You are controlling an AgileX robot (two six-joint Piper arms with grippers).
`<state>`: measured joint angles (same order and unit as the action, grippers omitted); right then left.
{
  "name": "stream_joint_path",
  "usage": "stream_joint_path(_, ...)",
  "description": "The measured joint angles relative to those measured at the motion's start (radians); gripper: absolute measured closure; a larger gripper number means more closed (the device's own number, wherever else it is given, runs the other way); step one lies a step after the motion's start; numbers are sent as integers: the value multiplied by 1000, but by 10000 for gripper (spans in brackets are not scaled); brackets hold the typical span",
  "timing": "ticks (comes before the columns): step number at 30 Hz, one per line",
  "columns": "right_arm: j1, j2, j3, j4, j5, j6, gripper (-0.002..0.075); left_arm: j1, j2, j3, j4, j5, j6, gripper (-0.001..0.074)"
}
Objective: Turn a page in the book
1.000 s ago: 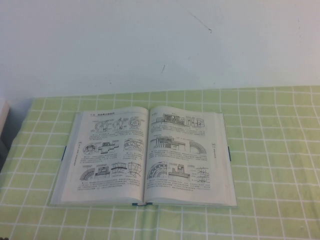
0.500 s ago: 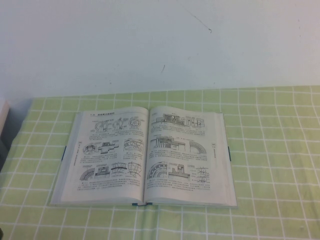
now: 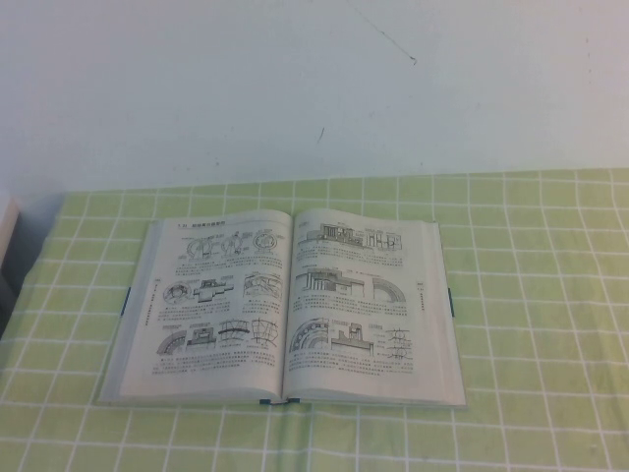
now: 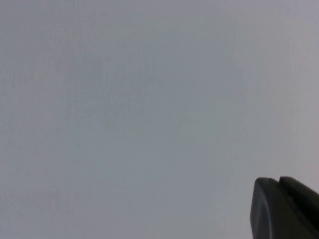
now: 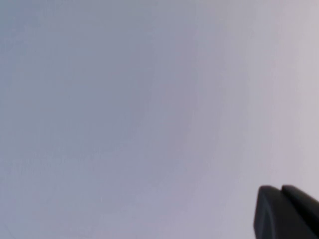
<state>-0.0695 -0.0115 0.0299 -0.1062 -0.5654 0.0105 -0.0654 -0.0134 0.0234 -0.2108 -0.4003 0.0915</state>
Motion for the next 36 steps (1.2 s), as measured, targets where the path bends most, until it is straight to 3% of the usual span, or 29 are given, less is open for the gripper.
stream_joint_path(6, 0, 0, 0, 60, -56, -2, 729, 0, 0, 0, -2, -30, -3, 738)
stream_joint_path(11, 0, 0, -8, 82, 9, -2, 729, 0, 0, 0, 8, -36, -53, 738)
stream_joint_path(17, 0, 0, -214, 29, 461, -2, 729, 0, -1, -153, 241, 194, -114, 738)
stream_joint_path(22, 0, 52, -381, 23, 747, -2, 729, 0, 54, -319, 270, 392, -224, 738)
stream_joint_path(26, 0, 177, -501, 124, 983, -26, 729, 0, 181, -408, 239, 570, -350, 738)
stream_joint_path(30, 0, 342, -614, 324, 1193, -254, 729, -2, 321, -498, 133, 713, -384, 738)
stream_joint_path(36, 0, 588, -727, 567, 1324, -526, 729, -24, 558, -577, -66, 787, -213, 738)
